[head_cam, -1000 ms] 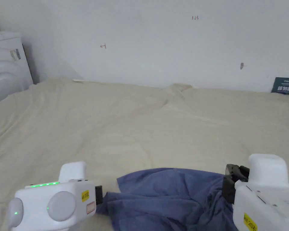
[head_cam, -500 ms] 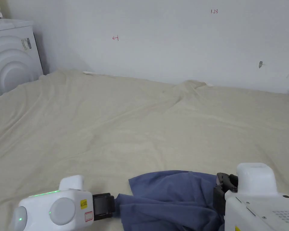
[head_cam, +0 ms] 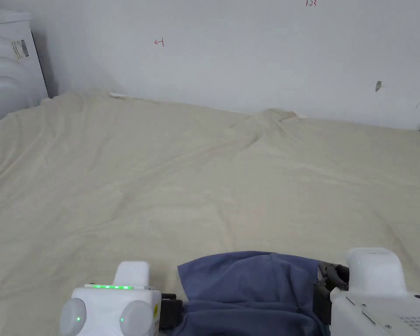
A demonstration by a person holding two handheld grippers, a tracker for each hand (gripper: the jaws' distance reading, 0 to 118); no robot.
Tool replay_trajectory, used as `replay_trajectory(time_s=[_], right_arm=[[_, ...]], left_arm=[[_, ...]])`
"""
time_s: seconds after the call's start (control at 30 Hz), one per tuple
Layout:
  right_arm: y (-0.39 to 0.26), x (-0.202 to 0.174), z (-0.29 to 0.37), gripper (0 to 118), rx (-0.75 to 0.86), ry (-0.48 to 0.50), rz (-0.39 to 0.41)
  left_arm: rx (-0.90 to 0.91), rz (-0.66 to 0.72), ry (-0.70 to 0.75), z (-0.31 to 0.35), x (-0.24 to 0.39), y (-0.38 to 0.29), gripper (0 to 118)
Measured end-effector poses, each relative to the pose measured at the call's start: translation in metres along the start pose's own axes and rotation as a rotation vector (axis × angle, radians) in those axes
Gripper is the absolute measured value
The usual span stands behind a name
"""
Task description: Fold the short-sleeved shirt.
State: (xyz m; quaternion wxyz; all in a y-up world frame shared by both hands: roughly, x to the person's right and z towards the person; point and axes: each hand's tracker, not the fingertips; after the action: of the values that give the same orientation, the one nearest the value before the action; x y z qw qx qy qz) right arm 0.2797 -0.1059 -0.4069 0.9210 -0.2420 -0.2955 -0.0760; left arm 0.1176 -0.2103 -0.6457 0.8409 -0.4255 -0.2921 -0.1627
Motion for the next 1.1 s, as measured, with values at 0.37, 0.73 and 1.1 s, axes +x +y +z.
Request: replay_trajectory(time_s=[0.37, 0.73, 1.1], right_arm=[[0.029, 0.008, -0.021, 0, -0.077, 0.099, 0.01], [0.077, 0.021, -0.138, 92, -0.412, 0.28, -0.007], [0.067, 0.018, -0.247, 91, -0.736, 0.233, 0.075]], left_arm=[[0.04, -0.036, -0.033, 0.03, 0.013, 0.003, 3], [0.109, 0.013, -0.118, 0.063, -0.003, 0.012, 3], [0.093, -0.007, -0.118, 0.058, -0.004, 0.011, 3]])
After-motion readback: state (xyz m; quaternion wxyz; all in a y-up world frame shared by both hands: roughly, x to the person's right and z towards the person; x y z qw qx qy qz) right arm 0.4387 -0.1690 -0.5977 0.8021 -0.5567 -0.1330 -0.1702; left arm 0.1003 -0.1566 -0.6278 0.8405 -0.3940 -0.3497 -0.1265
